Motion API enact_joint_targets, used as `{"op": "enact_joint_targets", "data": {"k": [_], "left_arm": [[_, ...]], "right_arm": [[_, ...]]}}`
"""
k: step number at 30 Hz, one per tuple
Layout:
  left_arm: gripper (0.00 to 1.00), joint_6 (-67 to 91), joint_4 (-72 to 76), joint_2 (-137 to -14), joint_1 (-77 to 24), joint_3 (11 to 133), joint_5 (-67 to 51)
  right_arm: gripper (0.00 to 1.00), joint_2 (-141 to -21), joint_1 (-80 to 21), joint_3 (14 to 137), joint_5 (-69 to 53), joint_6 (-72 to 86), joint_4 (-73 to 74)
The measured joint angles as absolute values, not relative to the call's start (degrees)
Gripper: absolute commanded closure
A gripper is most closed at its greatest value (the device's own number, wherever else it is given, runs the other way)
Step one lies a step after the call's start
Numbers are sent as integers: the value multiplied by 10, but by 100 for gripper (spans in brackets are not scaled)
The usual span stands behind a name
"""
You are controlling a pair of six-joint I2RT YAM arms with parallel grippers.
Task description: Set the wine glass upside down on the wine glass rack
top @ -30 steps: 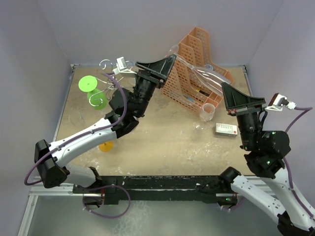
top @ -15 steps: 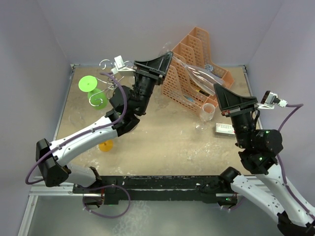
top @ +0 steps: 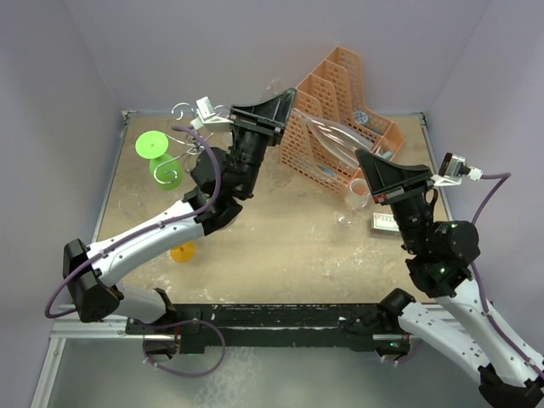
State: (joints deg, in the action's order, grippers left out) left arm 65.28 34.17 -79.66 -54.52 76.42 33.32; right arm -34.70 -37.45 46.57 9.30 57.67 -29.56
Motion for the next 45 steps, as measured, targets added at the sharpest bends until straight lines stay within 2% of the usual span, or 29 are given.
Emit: {"op": "enact_joint_targets", "data": {"k": [3,6,7,10,13,14,19,30,38,45], "left_arm": [[97,649,341,-797,-545,764,338],[100,649,348,-796,-546,764,342],[100,649,351,-795,-547,764,344],[100,641,351,-795,-548,764,347],[100,619,349,-793,-548,764,350],[100,612,348,-792,-548,763,352],[100,559,338,-773,-548,750,354],[100,409,250,-685,-548,743,280],[100,291,145,-650,-548,745,140],[100,222,102,-622,-548,734,41]], "right_arm": [[100,-349,-375,466,88,576,-295],[99,-348,-375,465,84,575,-288],[94,-347,-375,465,83,575,-285],[64,-340,-375,465,80,574,-272],[42,-327,-375,465,79,573,-246],[37,-321,-375,465,79,571,-236],[26,-289,-375,474,68,515,-171],[26,-315,-375,613,-1,283,30],[27,-362,-375,635,-95,233,26],[34,-437,-375,640,-196,239,-20]]}}
